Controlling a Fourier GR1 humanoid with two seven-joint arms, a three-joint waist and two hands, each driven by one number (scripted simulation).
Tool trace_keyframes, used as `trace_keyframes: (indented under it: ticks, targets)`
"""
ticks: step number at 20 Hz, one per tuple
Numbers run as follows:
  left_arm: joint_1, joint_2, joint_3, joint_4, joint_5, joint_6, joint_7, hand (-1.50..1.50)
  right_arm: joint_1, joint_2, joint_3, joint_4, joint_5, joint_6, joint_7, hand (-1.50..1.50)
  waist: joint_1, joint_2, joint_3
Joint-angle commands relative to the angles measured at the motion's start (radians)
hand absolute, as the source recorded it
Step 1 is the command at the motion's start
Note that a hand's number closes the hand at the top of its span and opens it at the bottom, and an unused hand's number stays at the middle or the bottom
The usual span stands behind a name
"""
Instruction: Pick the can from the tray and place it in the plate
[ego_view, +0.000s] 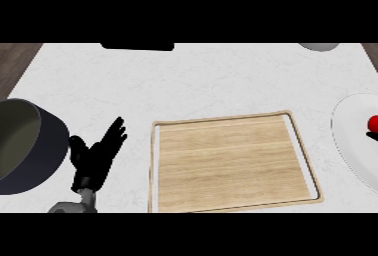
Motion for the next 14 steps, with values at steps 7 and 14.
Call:
trace_keyframes:
  ticks: [7, 14]
  targets:
    - [0.067, -0.015, -0.008, -0.001, -0.013, 0.013, -0.016, 0.0, -0.02, -0.074, -0.201, 0.155, -0.188, 0.242, -0.156, -1.5, -0.022, -0.001, 0.0]
    - [0.045, -0.022, 0.001, 0.047, -0.029, 0.017, -0.052, 0.0, 0.074, -0.186, -0.203, 0.215, -0.193, 0.57, -0.176, -1.5, -0.038, -0.001, 0.0]
